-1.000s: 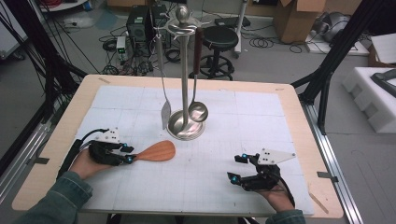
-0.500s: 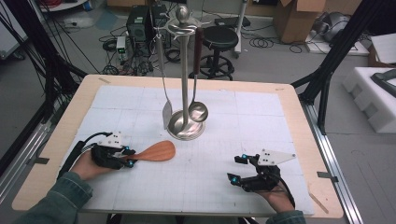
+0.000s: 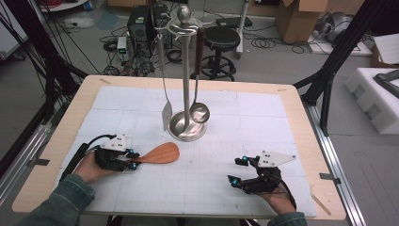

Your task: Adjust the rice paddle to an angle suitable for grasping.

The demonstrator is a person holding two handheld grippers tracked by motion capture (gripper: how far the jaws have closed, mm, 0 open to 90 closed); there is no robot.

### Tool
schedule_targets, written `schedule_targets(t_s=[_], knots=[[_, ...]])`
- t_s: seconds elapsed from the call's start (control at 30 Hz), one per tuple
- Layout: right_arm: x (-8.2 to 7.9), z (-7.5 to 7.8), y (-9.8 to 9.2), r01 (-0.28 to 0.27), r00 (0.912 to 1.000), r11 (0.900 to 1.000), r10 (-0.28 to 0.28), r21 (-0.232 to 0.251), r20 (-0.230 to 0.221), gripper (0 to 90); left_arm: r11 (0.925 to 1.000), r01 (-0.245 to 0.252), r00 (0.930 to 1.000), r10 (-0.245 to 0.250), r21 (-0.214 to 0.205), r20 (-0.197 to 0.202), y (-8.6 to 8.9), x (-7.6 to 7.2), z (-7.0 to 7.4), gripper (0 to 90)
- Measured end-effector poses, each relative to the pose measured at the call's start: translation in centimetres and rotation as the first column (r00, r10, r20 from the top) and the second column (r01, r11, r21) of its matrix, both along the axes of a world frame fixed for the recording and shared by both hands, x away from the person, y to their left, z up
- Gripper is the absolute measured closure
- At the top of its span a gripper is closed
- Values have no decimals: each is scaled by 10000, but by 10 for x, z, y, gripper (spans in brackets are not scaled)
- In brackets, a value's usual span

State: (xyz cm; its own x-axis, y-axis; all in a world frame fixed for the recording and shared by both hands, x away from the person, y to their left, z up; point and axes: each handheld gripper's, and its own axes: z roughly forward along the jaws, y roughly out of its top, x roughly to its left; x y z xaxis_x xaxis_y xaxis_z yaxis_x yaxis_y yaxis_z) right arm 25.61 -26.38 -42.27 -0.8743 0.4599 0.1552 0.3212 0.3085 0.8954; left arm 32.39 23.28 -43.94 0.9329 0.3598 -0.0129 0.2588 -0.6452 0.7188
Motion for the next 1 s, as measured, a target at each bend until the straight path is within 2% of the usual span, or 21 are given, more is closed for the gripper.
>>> schedule_targets(t_s=[0.13,0.2,0.3,0.43,0.73,0.8,0.83,0.9,1.0], knots=[[0,0,0,1,10000,10000,-2,43,37,291,9998,-188,9997,188,45,-185,2,-1,1,638],[0,0,-1,42,10000,10000,-42,20,16,291,9997,-222,9997,223,138,-86,3,-3,4,618],[-1,0,-1,17,10000,10000,-17,18,38,291,9998,-208,9998,208,50,22,5,-7,8,594],[-1,0,-1,1,10000,10000,-1,32,11,291,9995,-201,9998,201,263,15,7,-9,9,580],[-1,1,0,1,10000,10000,-1,11,76,291,9975,-291,9995,298,649,-102,9,-8,5,597],[-1,1,0,-5,10000,10000,4,34,52,291,9981,-371,9991,381,495,-198,9,-7,4,619],[-1,1,0,-8,10000,10000,8,38,79,291,9981,-336,9992,346,520,-183,9,-7,4,645],[-1,0,0,-9,10000,10000,9,17,77,291,9984,-318,9993,327,470,-177,9,-7,4,649],[-1,0,1,-38,10000,10000,39,-77,52,291,9978,-185,9998,185,629,4,7,-8,5,652]])
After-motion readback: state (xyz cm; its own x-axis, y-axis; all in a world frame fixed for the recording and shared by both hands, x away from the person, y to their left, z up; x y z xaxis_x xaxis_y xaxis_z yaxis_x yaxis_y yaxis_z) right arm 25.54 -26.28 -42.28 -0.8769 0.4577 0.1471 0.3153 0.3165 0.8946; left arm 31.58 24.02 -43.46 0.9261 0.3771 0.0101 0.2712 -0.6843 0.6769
